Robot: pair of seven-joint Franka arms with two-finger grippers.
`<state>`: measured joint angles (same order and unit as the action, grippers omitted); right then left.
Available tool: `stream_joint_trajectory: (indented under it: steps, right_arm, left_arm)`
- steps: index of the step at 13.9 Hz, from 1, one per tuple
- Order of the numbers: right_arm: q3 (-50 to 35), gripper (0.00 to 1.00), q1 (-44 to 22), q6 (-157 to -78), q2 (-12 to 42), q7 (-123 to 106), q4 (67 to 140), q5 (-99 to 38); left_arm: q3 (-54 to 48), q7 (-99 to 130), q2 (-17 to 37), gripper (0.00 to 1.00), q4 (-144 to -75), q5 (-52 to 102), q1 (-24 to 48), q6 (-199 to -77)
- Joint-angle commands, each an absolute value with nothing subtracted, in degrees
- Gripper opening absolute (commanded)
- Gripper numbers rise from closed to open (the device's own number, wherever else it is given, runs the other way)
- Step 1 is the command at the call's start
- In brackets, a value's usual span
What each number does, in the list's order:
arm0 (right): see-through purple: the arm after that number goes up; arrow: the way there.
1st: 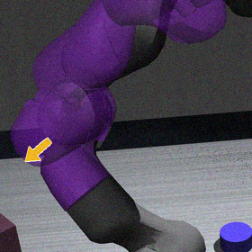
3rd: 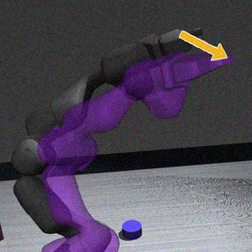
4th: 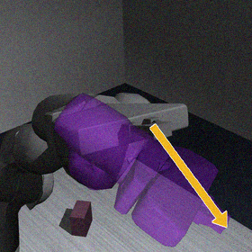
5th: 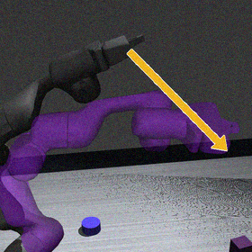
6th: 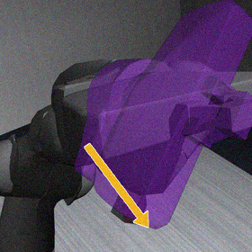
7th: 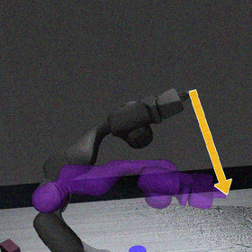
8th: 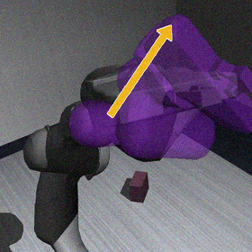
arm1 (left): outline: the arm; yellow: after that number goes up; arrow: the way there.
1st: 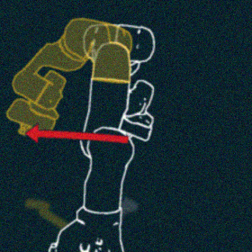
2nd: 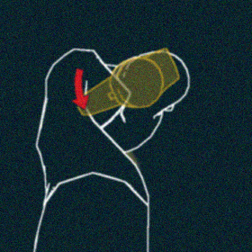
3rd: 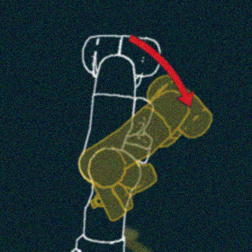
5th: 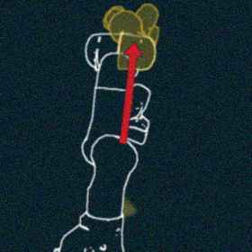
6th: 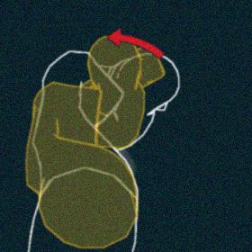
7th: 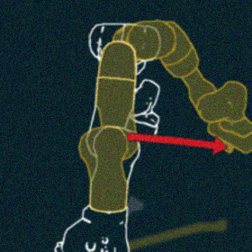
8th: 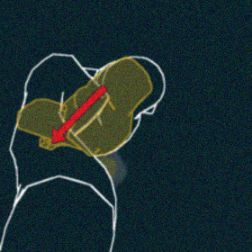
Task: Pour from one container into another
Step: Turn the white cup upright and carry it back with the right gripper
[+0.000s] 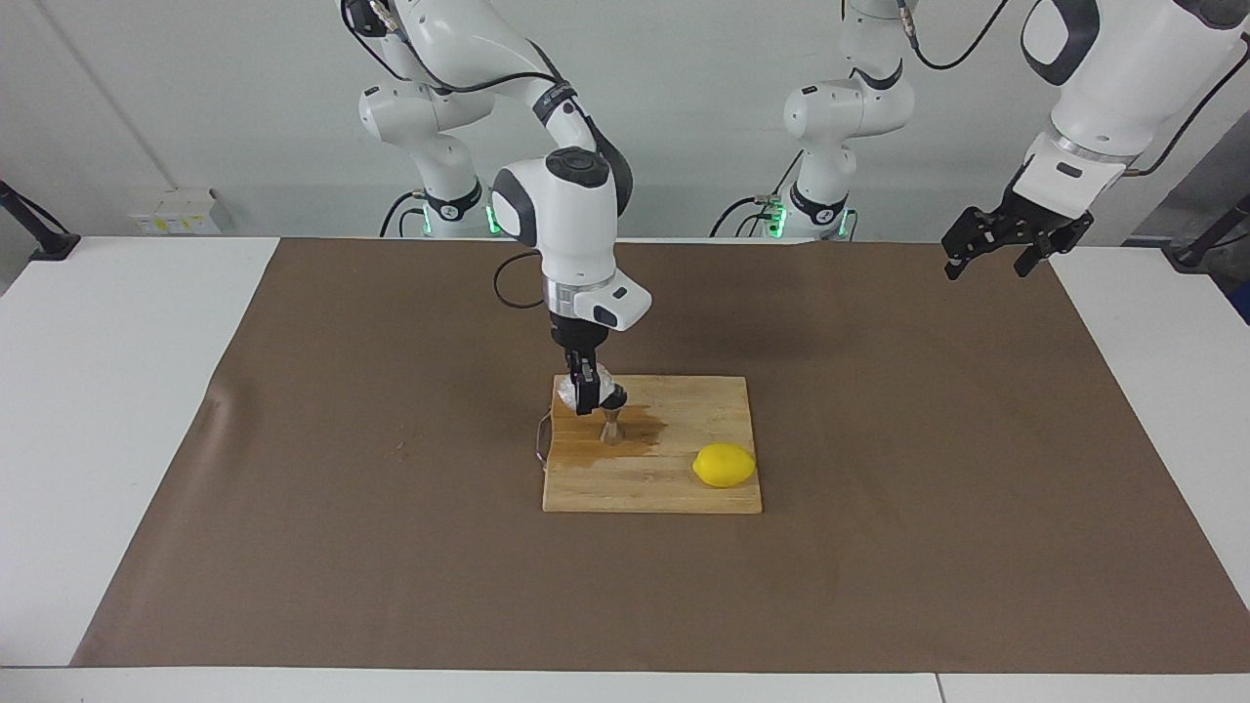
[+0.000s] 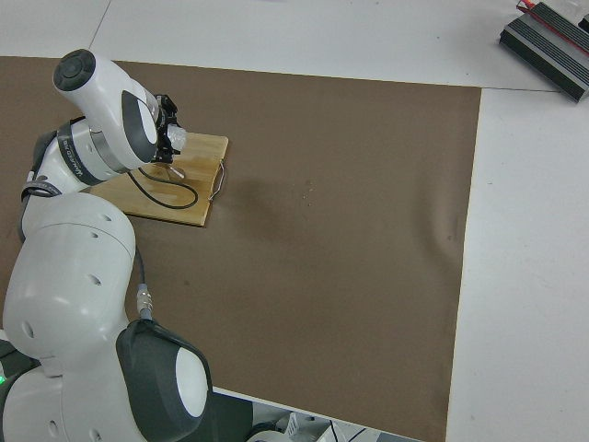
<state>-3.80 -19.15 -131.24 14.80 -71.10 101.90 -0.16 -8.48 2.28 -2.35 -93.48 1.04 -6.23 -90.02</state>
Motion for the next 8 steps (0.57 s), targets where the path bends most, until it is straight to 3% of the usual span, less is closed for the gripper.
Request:
stream_joint_trajectory:
  steps: [1, 8]
  right_arm:
    - [-4.2, 0.29, -14.4, -132.8, 13.7, -77.5, 103.5, -8.3]
    - [-4.2, 0.29, -1.1, -130.1, 12.5, -100.8, 108.9, -29.5]
  left_arm:
    - [-8.8, 1.5, -3.9, 1.0, -95.0, 1.8, -6.9, -89.6]
    - [-8.8, 1.5, -4.0, 1.0, -95.0, 1.8, -6.9, -89.6]
